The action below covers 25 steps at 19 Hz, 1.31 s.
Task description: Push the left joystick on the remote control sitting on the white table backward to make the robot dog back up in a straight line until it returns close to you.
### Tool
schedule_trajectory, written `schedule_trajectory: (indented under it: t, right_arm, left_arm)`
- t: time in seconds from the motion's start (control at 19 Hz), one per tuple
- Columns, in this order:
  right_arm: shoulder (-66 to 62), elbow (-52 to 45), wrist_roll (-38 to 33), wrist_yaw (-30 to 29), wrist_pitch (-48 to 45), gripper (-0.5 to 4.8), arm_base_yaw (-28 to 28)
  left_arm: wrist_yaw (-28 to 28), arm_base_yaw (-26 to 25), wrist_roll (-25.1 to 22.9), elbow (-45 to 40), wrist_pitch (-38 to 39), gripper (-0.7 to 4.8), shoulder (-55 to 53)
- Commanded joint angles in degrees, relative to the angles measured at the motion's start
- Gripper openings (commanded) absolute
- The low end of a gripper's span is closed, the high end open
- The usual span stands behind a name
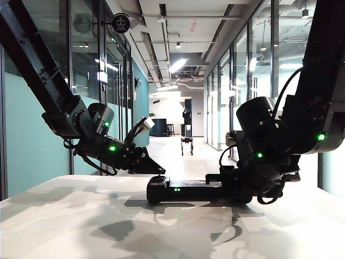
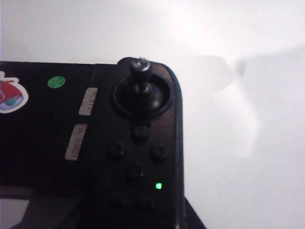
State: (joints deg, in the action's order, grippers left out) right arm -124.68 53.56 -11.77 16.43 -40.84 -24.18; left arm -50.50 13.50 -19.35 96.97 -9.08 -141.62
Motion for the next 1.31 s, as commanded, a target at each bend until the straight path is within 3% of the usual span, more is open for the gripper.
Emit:
schedule_trajectory:
  t: [0.05, 0.26, 1.31]
  right_arm:
    - [0.4, 0.3, -0.2, 0.5, -1.4, 2.0, -0.1]
    - [0.4, 0.3, -0.2, 0.6, -1.4, 2.0, -0.1]
    - [0.4, 0.3, -0.2, 0.6, -1.4, 2.0, -0.1]
  left_arm:
    - [-2.3, 0.1, -0.4, 0.2, -0.2, -0.06, 0.1]
    - [-5.3, -0.2, -1.7, 0.2, 0.2, -0.06, 0.1]
    - [-7.6, -1.1, -3.2, 0.2, 2.3, -0.06, 0.2]
